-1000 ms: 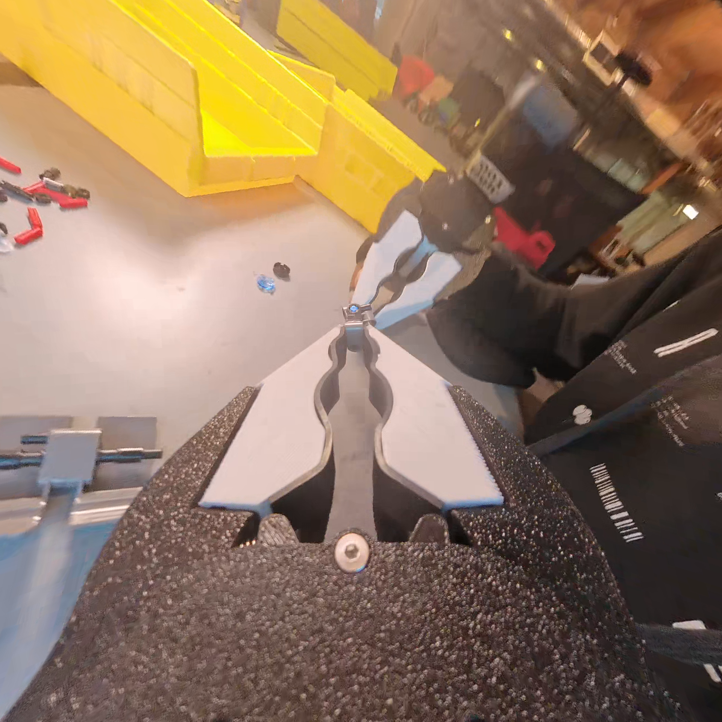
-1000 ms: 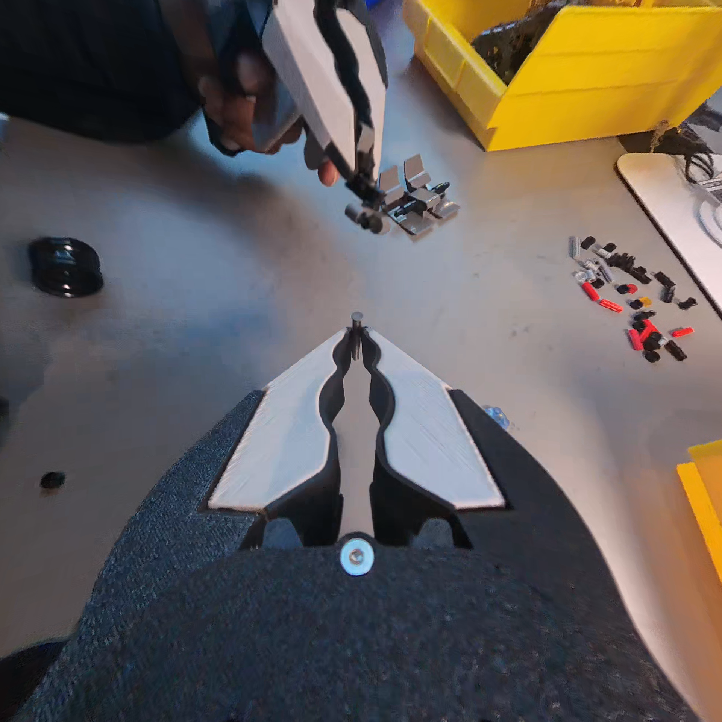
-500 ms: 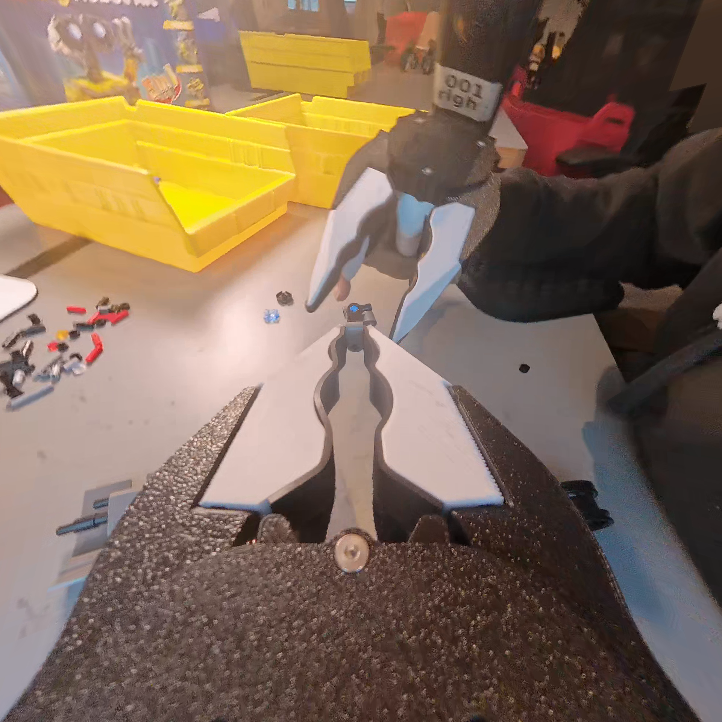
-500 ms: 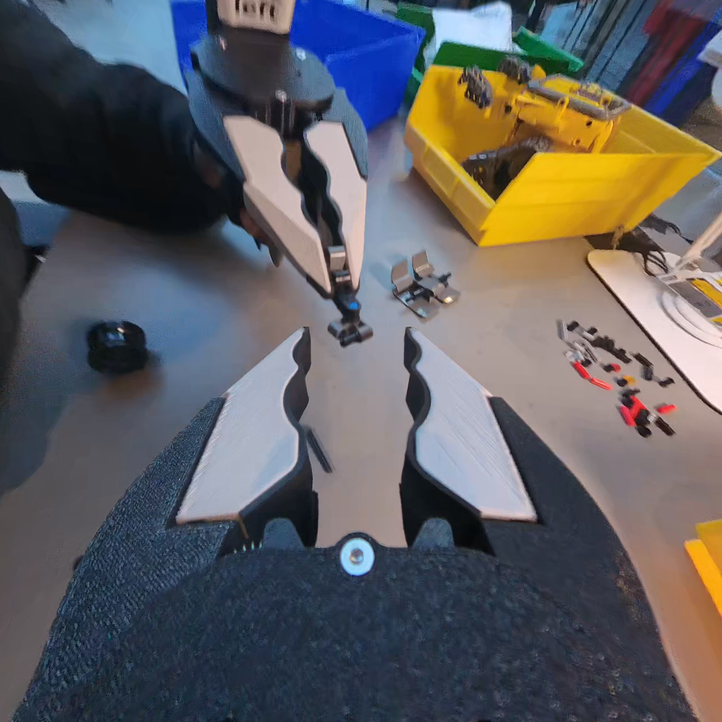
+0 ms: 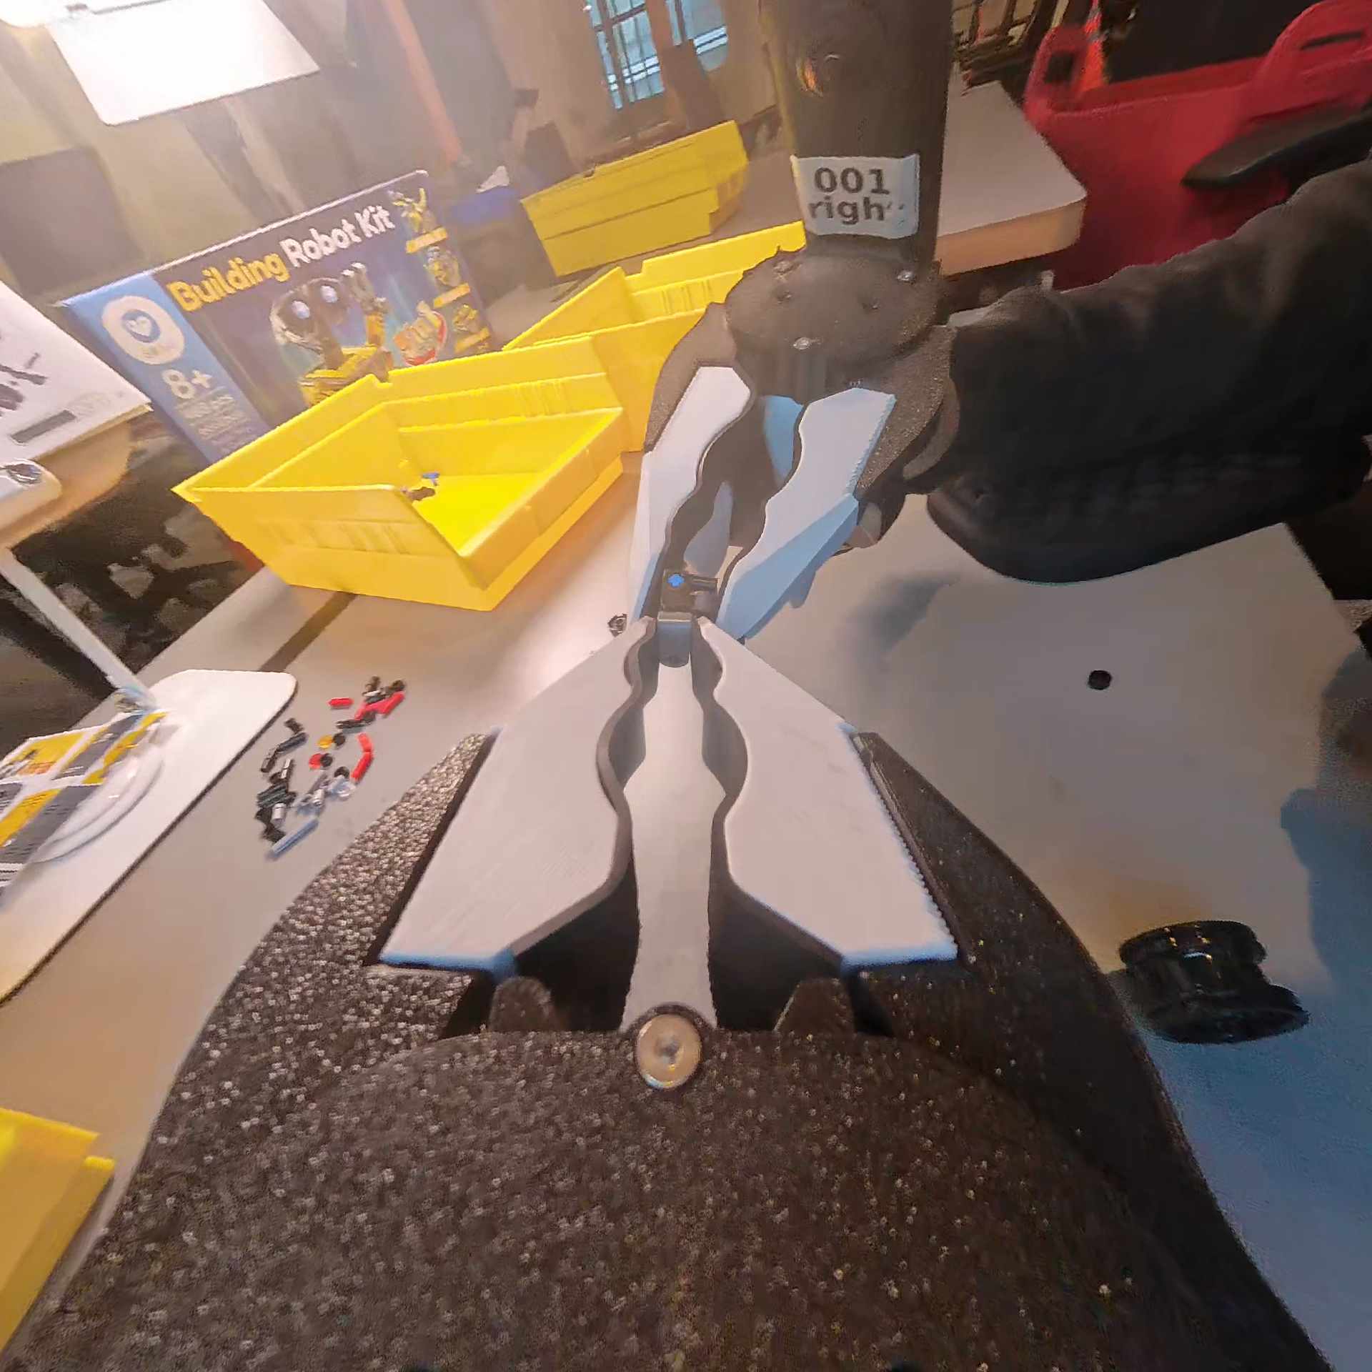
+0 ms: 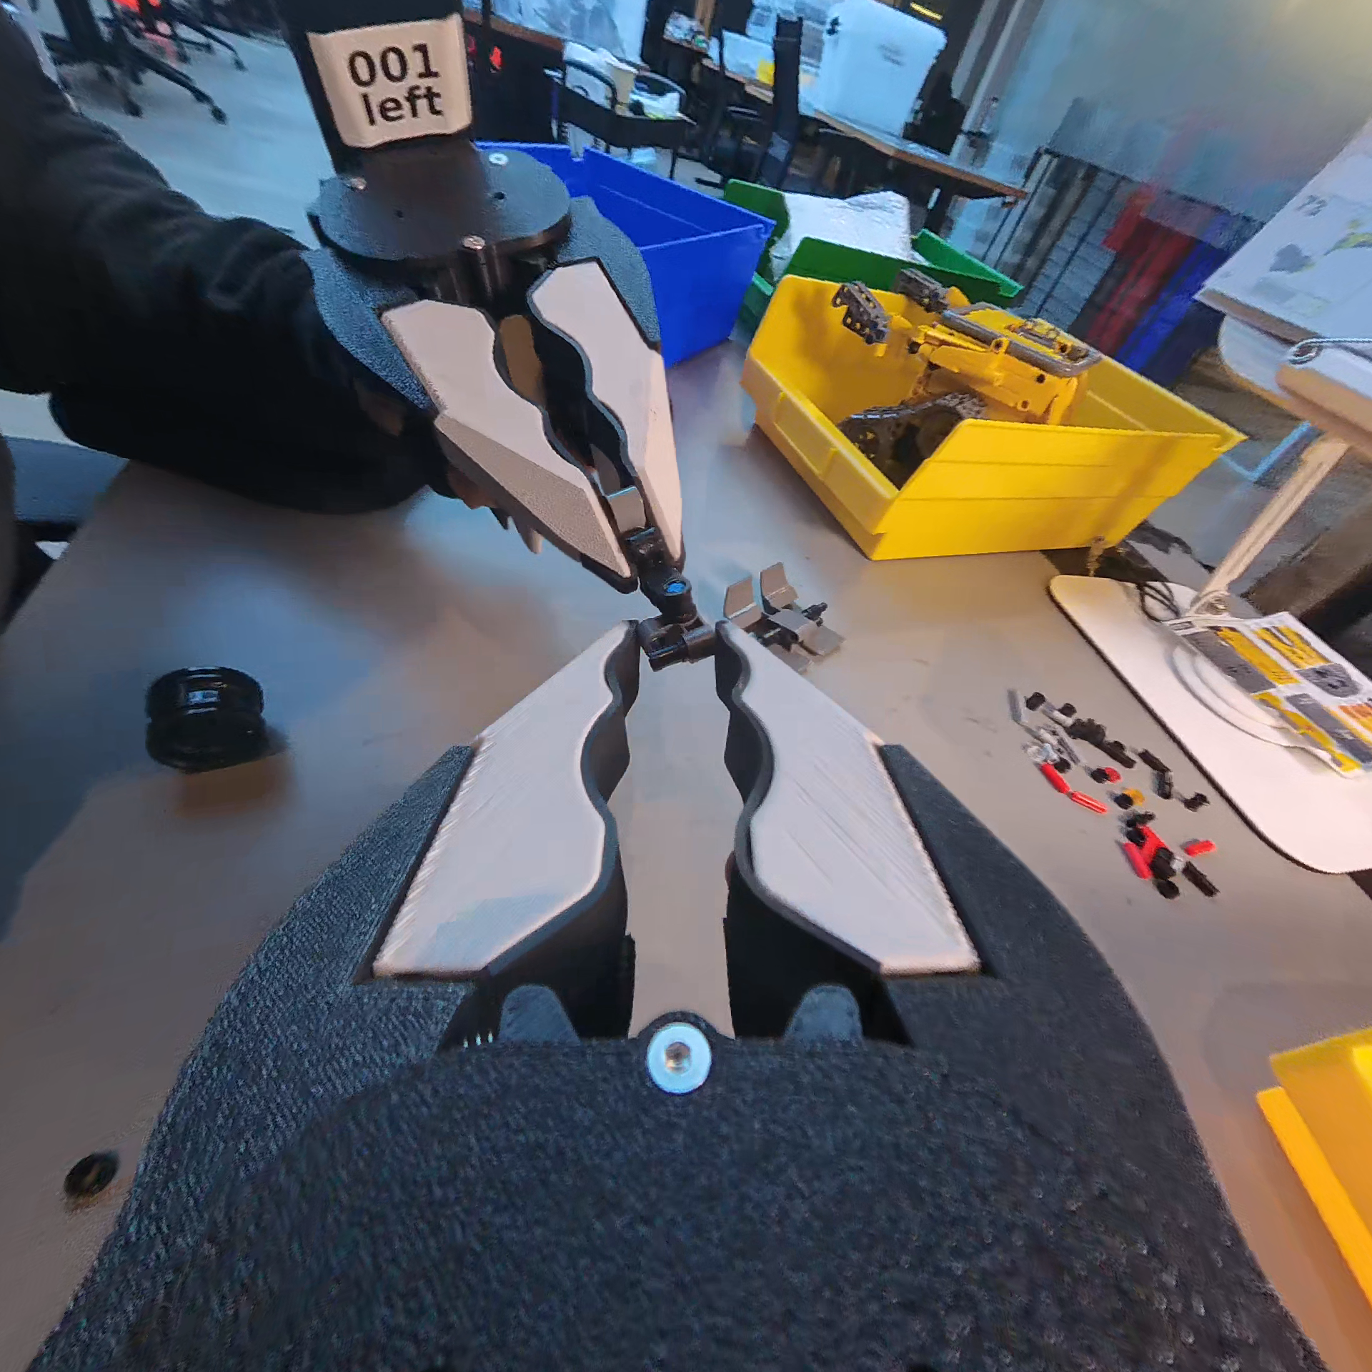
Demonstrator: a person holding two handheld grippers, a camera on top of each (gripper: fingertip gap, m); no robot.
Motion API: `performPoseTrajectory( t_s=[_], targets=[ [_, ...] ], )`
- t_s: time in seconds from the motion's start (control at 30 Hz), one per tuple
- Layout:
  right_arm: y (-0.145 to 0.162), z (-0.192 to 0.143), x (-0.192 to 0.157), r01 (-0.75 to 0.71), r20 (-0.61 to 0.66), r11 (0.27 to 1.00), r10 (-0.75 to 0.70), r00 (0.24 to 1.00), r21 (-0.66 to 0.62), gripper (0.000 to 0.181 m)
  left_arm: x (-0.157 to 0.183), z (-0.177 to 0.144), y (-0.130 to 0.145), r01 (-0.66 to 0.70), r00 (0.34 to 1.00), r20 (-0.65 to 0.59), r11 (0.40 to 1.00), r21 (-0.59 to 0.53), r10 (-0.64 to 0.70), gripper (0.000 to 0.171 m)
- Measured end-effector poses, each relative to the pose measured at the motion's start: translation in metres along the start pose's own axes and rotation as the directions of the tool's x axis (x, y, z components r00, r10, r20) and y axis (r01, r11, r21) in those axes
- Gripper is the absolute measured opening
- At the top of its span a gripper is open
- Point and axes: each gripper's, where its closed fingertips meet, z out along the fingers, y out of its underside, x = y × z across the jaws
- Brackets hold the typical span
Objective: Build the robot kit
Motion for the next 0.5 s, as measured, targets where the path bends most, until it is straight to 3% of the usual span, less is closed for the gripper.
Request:
performPoseTrajectory(
  t_s=[0.13, 0.3, 0.5],
  targets=[
    [-0.001, 0.003, 0.008, 0.016, -0.077, 1.0, -0.016, 0.997, -0.007, 0.02, -0.007, 0.0, 0.001, 0.022, 0.999, 0.033, 1.0, -0.008, -0.022, 0.007],
    [-0.006, -0.003, 0.0, -0.013, 0.021, 0.999, 0.012, 1.0, 0.043, 0.021, 0.0, -0.002, 0.0, 0.07, 0.996, -0.059, 0.998, 0.005, -0.07, 0.007],
    [-0.009, -0.014, 0.004, -0.011, 0.04, 0.998, 0.008, 0.999, 0.068, 0.023, 0.005, -0.006, 0.0, 0.091, 0.989, -0.113, 0.996, -0.001, -0.09, 0.007]
  ],
)
